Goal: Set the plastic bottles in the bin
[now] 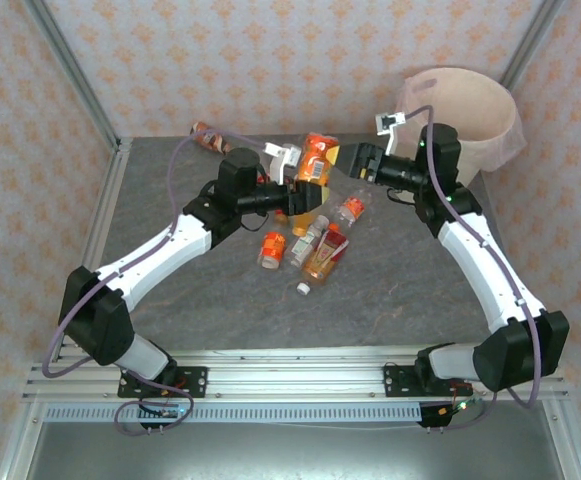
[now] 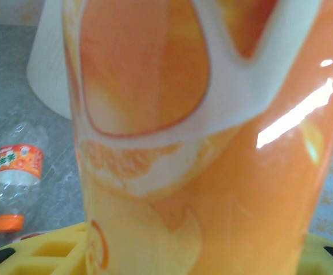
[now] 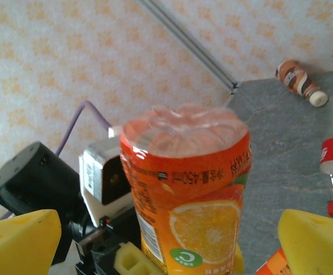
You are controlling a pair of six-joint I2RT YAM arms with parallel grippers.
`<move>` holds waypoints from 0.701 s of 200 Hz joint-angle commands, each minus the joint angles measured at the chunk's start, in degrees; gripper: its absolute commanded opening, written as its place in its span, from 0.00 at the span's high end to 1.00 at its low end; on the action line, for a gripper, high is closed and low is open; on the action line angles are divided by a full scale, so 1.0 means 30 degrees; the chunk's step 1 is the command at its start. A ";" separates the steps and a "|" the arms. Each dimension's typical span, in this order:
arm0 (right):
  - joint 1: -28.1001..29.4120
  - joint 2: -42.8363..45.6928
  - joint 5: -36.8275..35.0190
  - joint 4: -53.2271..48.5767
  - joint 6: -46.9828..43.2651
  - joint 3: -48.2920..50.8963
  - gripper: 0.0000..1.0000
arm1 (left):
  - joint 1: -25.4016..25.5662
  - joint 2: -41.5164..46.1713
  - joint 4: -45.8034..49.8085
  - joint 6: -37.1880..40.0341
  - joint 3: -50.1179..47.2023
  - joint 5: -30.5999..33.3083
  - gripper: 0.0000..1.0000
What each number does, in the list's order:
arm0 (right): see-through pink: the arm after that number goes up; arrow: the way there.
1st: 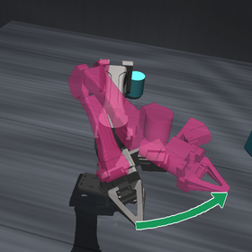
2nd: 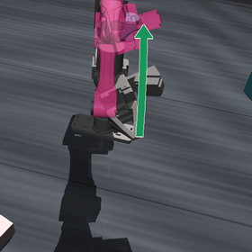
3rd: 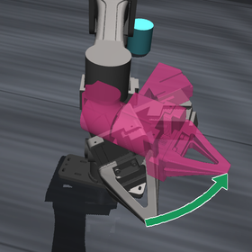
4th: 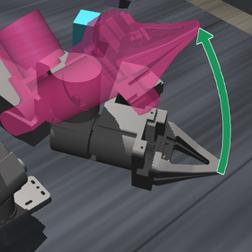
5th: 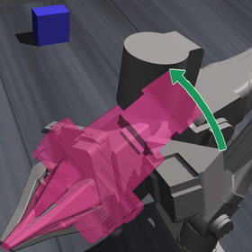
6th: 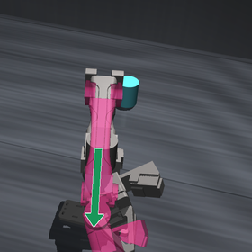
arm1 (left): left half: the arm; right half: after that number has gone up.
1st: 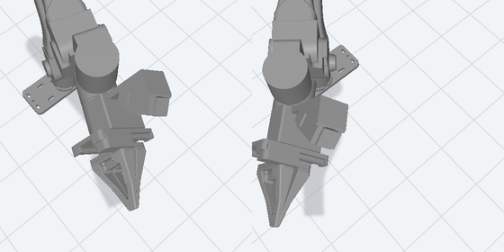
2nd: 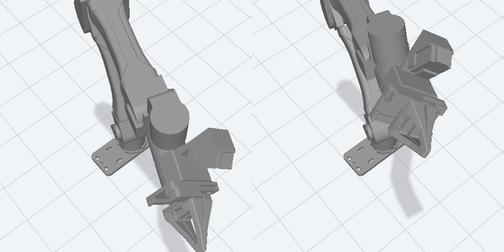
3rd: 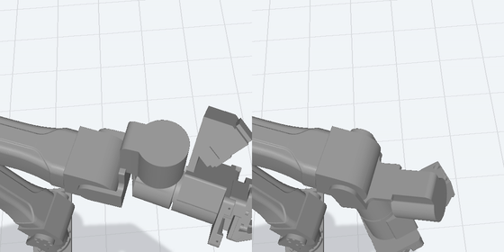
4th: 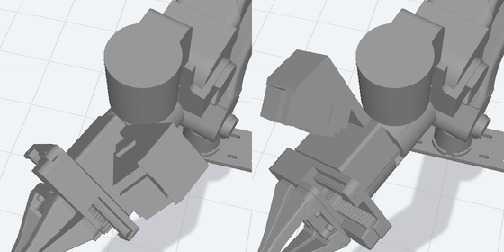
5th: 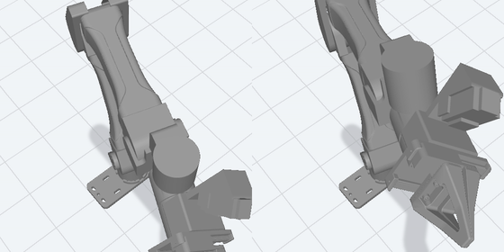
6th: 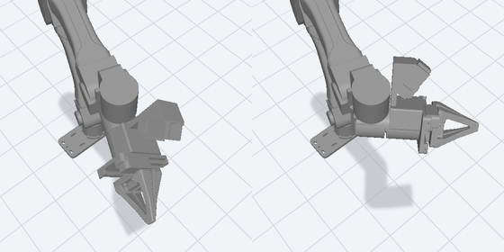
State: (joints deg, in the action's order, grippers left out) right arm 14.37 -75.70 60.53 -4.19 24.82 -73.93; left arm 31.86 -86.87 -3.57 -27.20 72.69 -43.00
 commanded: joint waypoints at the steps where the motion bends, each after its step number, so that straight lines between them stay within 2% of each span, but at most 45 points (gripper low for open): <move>1: 0.0342 -0.0472 0.0531 -0.1187 -0.1413 -0.1052 0.03 | 0.0221 -0.0105 -0.1295 -0.0274 0.0711 -0.0988 0.60; 50: 0.0768 -0.1450 0.2000 -0.1366 -0.1626 -0.1822 0.09 | 0.0419 -0.0745 -0.1679 -0.0611 0.1186 -0.1481 0.60; 107: 0.0981 -0.1863 -0.0164 -0.0678 -0.0841 -0.2009 0.22 | 0.0534 -0.1218 -0.2211 -0.0895 0.1320 -0.1531 0.59; 140: 0.0959 -0.2187 0.0009 -0.0685 -0.0753 -0.1996 0.31 | 0.0527 -0.1395 -0.2360 -0.0988 0.1403 -0.1753 0.59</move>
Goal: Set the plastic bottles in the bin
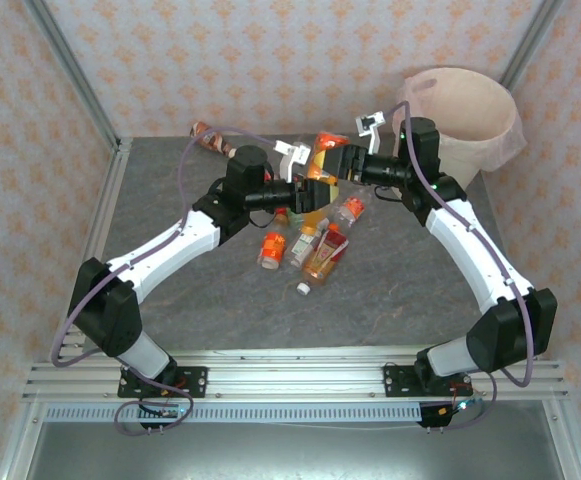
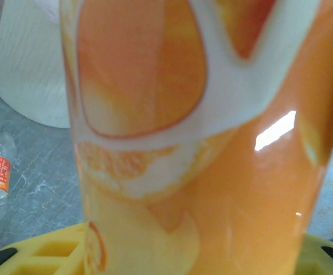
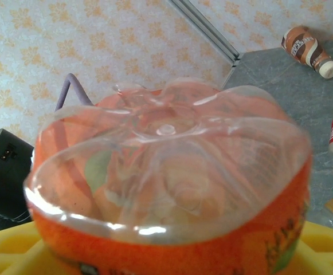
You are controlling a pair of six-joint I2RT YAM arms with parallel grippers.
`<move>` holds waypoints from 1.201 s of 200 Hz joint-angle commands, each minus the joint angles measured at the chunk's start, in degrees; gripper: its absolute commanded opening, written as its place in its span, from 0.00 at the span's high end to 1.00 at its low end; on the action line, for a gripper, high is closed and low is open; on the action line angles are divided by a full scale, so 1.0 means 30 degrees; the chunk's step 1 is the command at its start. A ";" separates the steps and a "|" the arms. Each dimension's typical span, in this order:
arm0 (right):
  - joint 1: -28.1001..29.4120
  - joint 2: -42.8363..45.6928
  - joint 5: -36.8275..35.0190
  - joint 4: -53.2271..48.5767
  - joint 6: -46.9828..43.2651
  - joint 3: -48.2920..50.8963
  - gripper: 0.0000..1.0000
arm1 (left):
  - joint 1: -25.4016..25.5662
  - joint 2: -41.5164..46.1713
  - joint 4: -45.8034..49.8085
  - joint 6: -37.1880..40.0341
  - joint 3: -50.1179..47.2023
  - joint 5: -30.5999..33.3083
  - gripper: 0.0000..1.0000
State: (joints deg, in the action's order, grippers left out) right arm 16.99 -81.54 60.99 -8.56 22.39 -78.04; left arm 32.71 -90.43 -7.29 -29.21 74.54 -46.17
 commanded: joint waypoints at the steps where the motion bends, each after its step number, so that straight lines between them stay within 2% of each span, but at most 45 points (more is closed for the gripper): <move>1: 0.0096 -0.0242 -0.0145 0.0772 0.0046 -0.0636 0.31 | 0.0251 -0.0222 -0.1133 -0.0329 0.0785 -0.0695 0.59; 42: 0.0104 0.0087 -0.2022 0.0386 -0.0351 -0.0470 0.46 | 0.0280 -0.0481 -0.0418 -0.0219 0.1069 -0.0488 0.54; 66: 0.0096 0.0211 -0.3064 0.0036 -0.0483 -0.0471 0.50 | 0.0259 -0.0820 -0.0059 -0.0355 0.1347 -0.0504 0.51; 74: 0.0107 0.0241 -0.3514 -0.0209 -0.0602 -0.0474 0.51 | 0.0236 -0.0822 -0.0043 -0.0351 0.1351 -0.0441 0.43; 88: 0.0107 0.0341 -0.4826 -0.0883 -0.0838 -0.0649 0.52 | 0.0257 -0.0724 0.0035 -0.0368 0.1294 -0.0082 0.20; 100: 0.0092 0.0422 -0.6160 -0.1431 -0.1014 -0.0842 0.53 | 0.0256 -0.0512 -0.0001 -0.0348 0.1133 0.0245 0.10; 114: -0.0009 0.0423 -0.7069 -0.1760 -0.1206 -0.1025 0.53 | 0.0241 -0.0216 -0.0098 -0.0349 0.0894 0.0475 0.04; 135: -0.0240 0.0340 -0.8159 -0.2047 -0.1323 -0.1305 0.53 | 0.0208 0.0263 -0.0214 -0.0207 0.0481 0.0675 0.00; 163: -0.0940 0.0389 -1.0368 -0.2282 -0.1402 -0.1881 0.53 | 0.0193 0.1023 0.0174 0.0182 -0.0114 0.1753 0.00; 207: -0.2653 -0.0167 -1.2928 -0.1362 -0.1400 -0.3235 0.52 | -0.0192 0.2602 -0.0885 -0.0355 -0.2286 0.5065 0.00; 240: -0.4296 -0.1617 -1.4534 -0.0319 -0.0917 -0.5920 0.52 | -0.0810 0.3314 -0.1153 -0.1591 -0.3664 0.7034 0.00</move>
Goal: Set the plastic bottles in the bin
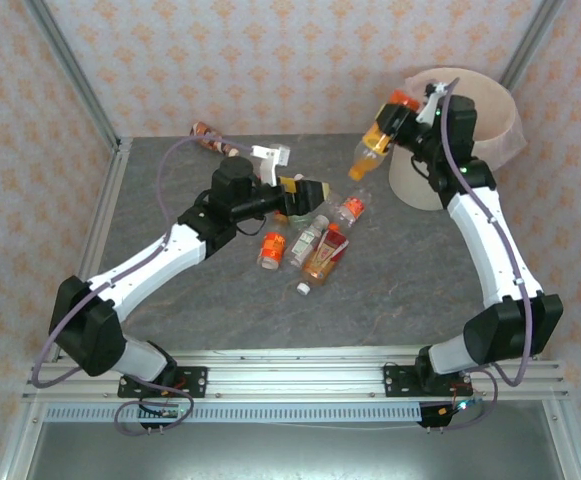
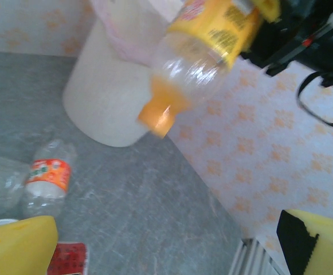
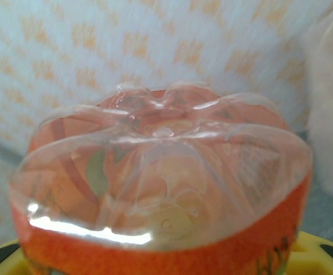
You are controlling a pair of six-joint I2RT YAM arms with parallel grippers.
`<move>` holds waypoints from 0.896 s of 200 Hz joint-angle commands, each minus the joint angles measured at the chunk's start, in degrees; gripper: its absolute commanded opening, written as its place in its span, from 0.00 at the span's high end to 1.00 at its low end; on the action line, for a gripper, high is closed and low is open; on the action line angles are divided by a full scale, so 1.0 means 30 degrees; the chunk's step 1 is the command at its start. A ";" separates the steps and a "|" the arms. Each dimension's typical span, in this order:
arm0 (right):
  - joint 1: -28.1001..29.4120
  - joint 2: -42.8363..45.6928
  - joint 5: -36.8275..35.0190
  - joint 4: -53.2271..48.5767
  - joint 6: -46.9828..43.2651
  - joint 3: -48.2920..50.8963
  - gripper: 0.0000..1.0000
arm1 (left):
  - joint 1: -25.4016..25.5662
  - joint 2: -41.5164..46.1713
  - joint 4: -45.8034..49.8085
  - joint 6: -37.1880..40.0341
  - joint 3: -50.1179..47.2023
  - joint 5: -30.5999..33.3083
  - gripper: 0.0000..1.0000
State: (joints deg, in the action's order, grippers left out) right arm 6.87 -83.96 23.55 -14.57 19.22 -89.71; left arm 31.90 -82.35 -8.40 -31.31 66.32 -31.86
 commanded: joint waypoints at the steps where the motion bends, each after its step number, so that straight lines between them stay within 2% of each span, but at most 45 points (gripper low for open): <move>1: -0.0977 -0.0868 -0.2081 0.1732 0.0147 -0.2117 0.52 | -0.0548 0.0630 -0.0806 -0.0926 -0.0970 0.2295 0.00; 19: -0.1668 -0.1475 -0.3131 0.2660 0.0597 -0.3224 0.52 | -0.0775 0.0924 -0.0803 -0.1291 -0.1649 0.2732 0.00; 64: -0.2083 -0.2172 -0.9398 0.5427 -0.1056 -0.3414 0.49 | -0.0994 0.1411 -0.0802 -0.1828 -0.2898 0.3618 0.00; 83: -0.2334 -0.2583 -1.0491 0.6305 -0.1986 -0.3306 0.49 | -0.1005 0.1453 -0.0743 -0.1923 -0.3216 0.3804 0.00; 104: -0.2833 -0.3307 -1.0907 0.5650 -0.2772 -0.4016 0.49 | -0.1037 0.1470 -0.0468 -0.1955 -0.3436 0.4178 0.00; 125: -0.3606 -0.4016 -1.0417 0.4634 -0.2695 -0.4724 0.49 | -0.1111 0.1536 -0.0251 -0.2178 -0.3699 0.4754 0.00; 138: -0.4229 -0.4562 -0.9315 0.3520 -0.2733 -0.5541 0.48 | -0.1134 0.1575 -0.0088 -0.2412 -0.3901 0.5373 0.00; 179: -0.5804 -0.6598 -0.3951 0.0671 -0.4510 -0.7788 0.48 | -0.1428 0.1817 0.0634 -0.3338 -0.4578 0.7647 0.00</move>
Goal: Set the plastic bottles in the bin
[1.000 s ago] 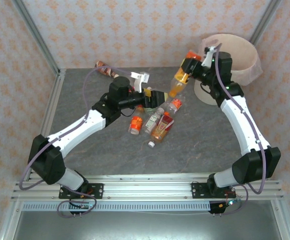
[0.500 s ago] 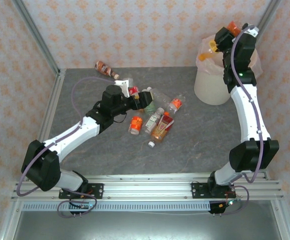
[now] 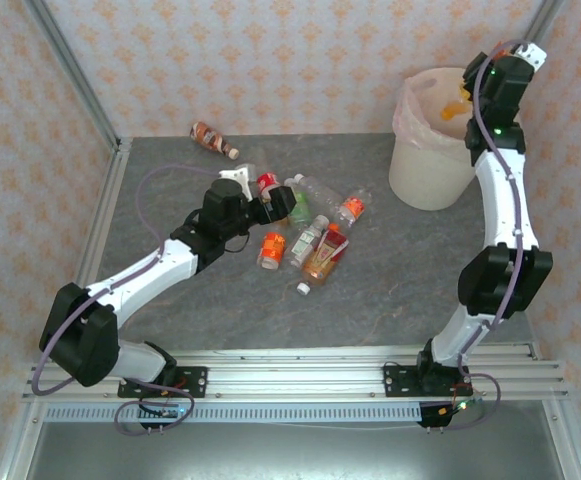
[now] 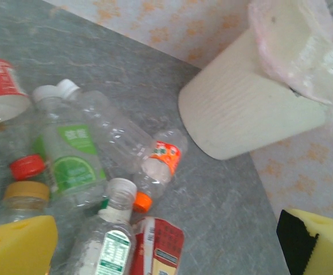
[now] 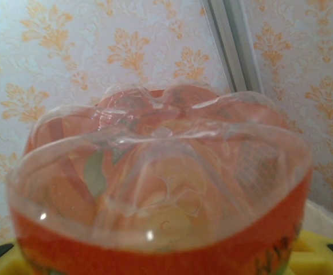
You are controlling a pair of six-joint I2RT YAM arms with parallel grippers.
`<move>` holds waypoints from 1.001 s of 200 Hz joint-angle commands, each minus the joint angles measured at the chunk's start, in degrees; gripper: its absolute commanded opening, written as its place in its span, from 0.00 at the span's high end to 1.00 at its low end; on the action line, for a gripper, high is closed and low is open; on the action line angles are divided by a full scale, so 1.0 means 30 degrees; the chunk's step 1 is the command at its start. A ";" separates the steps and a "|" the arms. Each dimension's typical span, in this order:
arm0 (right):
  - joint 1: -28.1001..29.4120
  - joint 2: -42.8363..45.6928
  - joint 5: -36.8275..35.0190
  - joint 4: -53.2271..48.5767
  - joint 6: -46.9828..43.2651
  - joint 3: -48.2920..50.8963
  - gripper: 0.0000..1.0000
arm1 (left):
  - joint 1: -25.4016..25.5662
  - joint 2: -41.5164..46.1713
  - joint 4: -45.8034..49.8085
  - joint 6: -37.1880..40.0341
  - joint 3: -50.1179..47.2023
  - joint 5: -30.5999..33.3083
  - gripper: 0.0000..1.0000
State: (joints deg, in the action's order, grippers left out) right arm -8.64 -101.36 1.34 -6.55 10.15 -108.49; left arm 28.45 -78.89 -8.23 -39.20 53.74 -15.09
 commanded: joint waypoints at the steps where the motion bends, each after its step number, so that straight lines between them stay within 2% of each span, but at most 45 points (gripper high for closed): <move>1: -0.0662 -0.0835 0.3538 -0.2078 -0.1556 -0.1580 0.48 | -0.0294 0.0679 0.0590 -0.0734 -0.0387 0.2109 0.00; 27: -0.1162 -0.1429 0.6183 -0.3966 -0.3872 -0.2261 0.48 | -0.0429 0.0876 0.1039 -0.1031 -0.0752 0.2882 0.00; 62: -0.1294 -0.1595 0.7280 -0.5028 -0.5902 -0.2158 0.47 | -0.0547 0.0942 0.1337 -0.1285 -0.1011 0.3250 0.00; 141: -0.1286 -0.2685 0.9602 -0.6528 -0.5734 -0.2706 0.42 | -0.0636 0.0560 0.1552 -0.1637 -0.1064 0.3287 0.00; 171: -0.1286 -0.2702 1.0355 -0.7026 -0.5745 -0.2753 0.36 | -0.0646 0.0548 0.1776 -0.1637 -0.1134 0.3156 0.00; 200: -0.1279 -0.2399 1.0109 -0.7208 -0.5889 -0.2630 0.22 | -0.0642 0.0551 0.2024 -0.1638 -0.1260 0.3327 0.00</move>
State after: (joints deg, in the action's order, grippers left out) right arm -12.32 -109.93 30.68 -27.62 -6.68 -114.34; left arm 27.20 -77.71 -3.95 -43.70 50.83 -6.96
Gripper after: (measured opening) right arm 0.731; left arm 0.999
